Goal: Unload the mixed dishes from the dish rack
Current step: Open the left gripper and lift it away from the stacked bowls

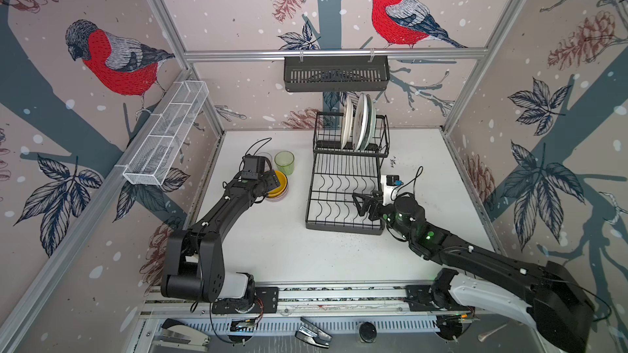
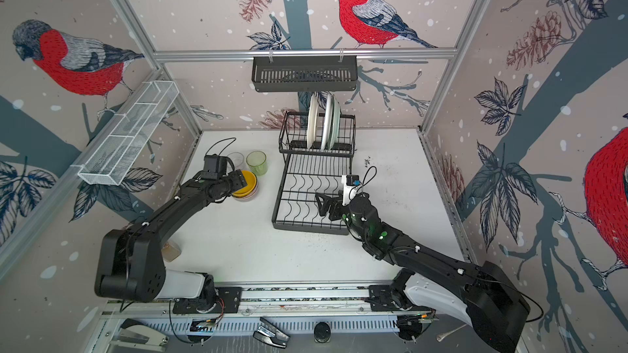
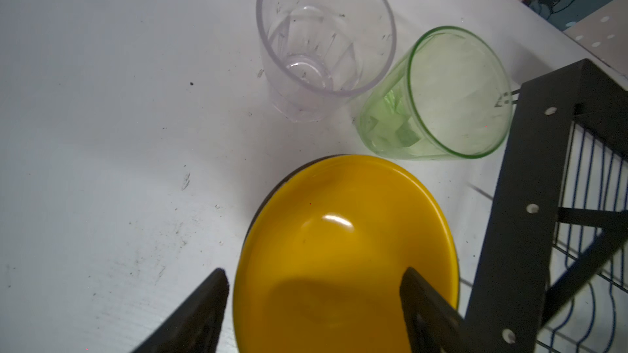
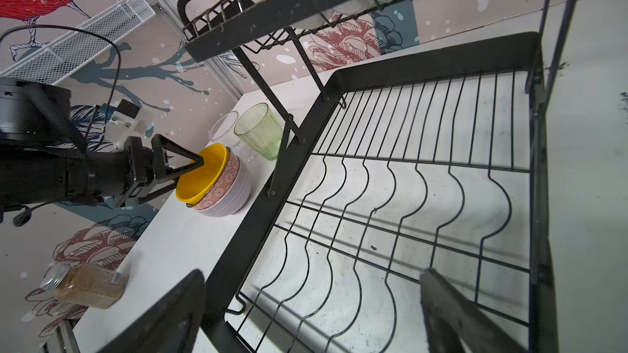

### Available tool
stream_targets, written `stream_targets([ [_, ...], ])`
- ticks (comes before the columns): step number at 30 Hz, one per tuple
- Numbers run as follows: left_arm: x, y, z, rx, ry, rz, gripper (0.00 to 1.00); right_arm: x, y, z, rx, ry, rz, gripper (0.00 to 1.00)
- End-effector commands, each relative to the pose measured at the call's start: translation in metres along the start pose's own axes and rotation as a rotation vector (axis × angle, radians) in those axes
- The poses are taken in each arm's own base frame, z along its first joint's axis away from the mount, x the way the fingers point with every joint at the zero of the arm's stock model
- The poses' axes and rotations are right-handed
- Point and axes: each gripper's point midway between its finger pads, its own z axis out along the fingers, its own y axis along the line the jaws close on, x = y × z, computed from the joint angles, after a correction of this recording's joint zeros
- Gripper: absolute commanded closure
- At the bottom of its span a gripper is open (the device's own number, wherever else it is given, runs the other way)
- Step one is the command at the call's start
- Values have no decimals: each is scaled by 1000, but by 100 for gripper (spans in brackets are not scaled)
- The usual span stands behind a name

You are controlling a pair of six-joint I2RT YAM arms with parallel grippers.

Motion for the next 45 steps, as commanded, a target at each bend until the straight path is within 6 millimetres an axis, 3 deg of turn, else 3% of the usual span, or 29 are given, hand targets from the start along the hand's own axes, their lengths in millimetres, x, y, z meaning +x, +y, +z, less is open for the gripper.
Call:
stream_targets([
  [1, -6, -10, -11, 47, -24, 29, 12, -5, -2, 1, 2, -4, 39, 2],
  [3, -7, -18, -18, 87, -37, 32, 10, -6, -7, 1, 17, -5, 56, 2],
  [5, -6, -27, -27, 128, -54, 43, 3, -7, -13, 1, 38, 0, 67, 2],
  [16, 8, -93, -80, 398, -134, 130, 3, -19, -19, -5, 93, 17, -1, 0],
  [28, 0, -162, -146, 631, -246, 217, 8, -17, -15, -19, 60, 14, 17, 0],
  [34, -3, -190, -162, 704, -290, 248, 10, -17, -19, -21, 80, 15, 13, 0],
  [40, -6, -210, -156, 709, -304, 278, 12, -18, -20, -22, 85, 4, 11, 0],
  [41, -15, -218, -166, 723, -330, 281, 12, -17, -20, -21, 81, 2, 12, 1],
  [45, -24, -235, -170, 733, -368, 296, 14, -16, -20, -20, 75, -2, 5, 0],
])
